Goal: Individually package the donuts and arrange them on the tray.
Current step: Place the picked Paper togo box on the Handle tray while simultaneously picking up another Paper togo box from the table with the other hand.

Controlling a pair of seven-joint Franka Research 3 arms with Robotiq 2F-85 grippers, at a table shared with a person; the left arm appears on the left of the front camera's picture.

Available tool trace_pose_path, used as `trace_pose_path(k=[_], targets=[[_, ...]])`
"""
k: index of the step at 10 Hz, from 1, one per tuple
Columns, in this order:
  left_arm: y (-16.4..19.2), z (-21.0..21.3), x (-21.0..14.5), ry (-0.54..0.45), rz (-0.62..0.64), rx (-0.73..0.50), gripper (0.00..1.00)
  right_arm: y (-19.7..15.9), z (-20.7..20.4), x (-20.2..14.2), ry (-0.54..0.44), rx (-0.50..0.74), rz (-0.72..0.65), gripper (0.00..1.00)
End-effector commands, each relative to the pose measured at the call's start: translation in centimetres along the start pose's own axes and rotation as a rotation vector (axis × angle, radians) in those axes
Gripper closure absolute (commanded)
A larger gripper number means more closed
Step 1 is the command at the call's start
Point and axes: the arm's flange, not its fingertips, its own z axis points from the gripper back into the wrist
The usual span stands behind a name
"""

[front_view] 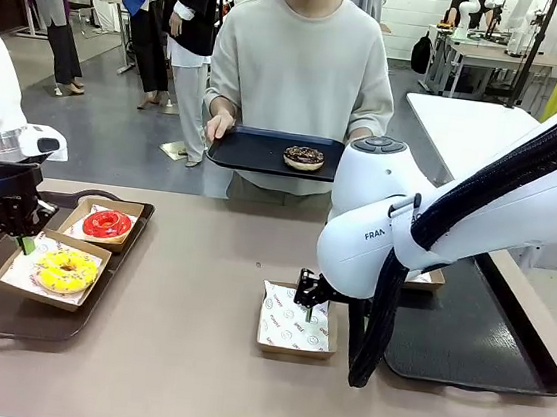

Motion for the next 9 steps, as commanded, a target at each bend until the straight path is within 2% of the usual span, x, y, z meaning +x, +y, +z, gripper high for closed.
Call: trace_pose_path(k=[1, 5, 6, 7, 8, 9], targets=[[0.02, -0.02, 0.62, -0.006, 0.015, 0.031, 0.99, 0.65, -0.37, 0.28, 0.002, 0.024, -0.003, 0.0], [-0.14, -0.18, 0.79, -0.003, 0.014, 0.039, 0.99, 0.67, -0.46, 0.32, 0.008, 0.037, -0.005, 0.0], [-0.11, -0.17, 0.79, -0.002, 0.013, 0.039, 0.77, 0.66, -0.46, 0.3, 0.005, 0.046, 0.009, 0.46], [-0.11, -0.19, 0.79, 0.004, 0.009, 0.041, 0.41, 0.66, -0.46, 0.33, 0.007, 0.047, 0.003, 0.59], [-0.1, -0.2, 0.81, 0.006, 0.012, 0.043, 0.19, 0.7, -0.47, 0.35, 0.007, 0.05, 0.001, 1.0], [-0.13, -0.24, 0.83, 0.009, 0.012, 0.045, 0.0, 0.69, -0.48, 0.37, 0.007, 0.051, -0.001, 1.0]])
